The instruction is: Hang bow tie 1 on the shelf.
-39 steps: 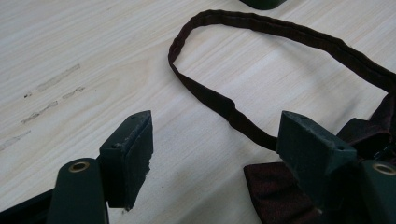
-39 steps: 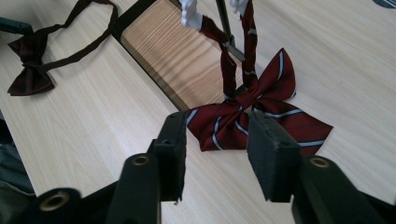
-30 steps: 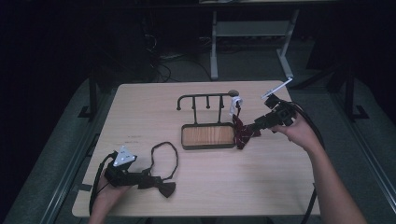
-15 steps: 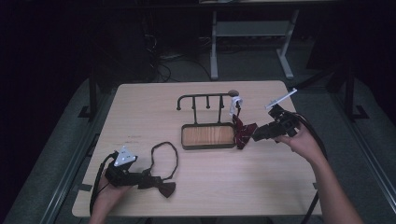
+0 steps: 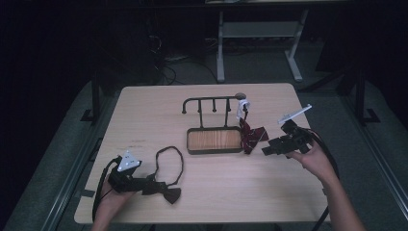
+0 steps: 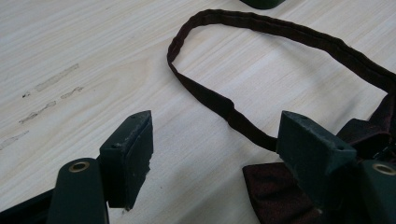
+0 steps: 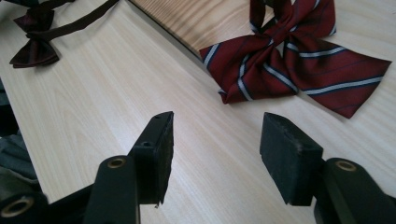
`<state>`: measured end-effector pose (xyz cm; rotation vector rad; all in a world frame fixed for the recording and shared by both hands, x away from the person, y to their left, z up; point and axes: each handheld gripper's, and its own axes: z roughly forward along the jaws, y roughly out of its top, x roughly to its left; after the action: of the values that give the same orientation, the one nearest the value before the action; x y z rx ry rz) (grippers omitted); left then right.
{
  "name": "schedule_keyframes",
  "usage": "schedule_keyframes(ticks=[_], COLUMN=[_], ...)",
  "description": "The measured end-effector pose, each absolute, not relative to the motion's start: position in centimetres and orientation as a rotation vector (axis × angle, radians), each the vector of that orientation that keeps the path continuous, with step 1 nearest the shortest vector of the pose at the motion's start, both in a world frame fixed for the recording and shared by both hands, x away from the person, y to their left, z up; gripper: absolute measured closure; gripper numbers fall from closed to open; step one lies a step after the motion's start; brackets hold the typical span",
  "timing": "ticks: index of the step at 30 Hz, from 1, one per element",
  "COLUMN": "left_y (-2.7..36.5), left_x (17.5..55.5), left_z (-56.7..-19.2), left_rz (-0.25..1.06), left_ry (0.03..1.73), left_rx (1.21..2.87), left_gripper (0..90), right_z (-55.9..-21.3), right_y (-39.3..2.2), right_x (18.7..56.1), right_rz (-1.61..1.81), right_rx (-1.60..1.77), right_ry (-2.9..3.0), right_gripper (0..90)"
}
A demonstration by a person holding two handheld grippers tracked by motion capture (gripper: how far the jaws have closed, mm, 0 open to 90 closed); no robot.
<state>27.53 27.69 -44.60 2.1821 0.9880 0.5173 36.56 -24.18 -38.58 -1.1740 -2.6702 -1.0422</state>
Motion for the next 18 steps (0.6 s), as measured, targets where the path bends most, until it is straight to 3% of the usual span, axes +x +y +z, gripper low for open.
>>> schedule_keyframes(ticks=[18], left_y=[27.6], left_x=[27.5], left_z=[-44.6], left_rz=[0.519], left_ry=[0.988], left_rx=[2.177], left_gripper=[27.7], right_z=[-40.1], right_y=[-24.6], right_x=[33.5], right_rz=[-1.074], right_rx=[-1.199], right_ry=[-2.689], right_gripper=[42.9])
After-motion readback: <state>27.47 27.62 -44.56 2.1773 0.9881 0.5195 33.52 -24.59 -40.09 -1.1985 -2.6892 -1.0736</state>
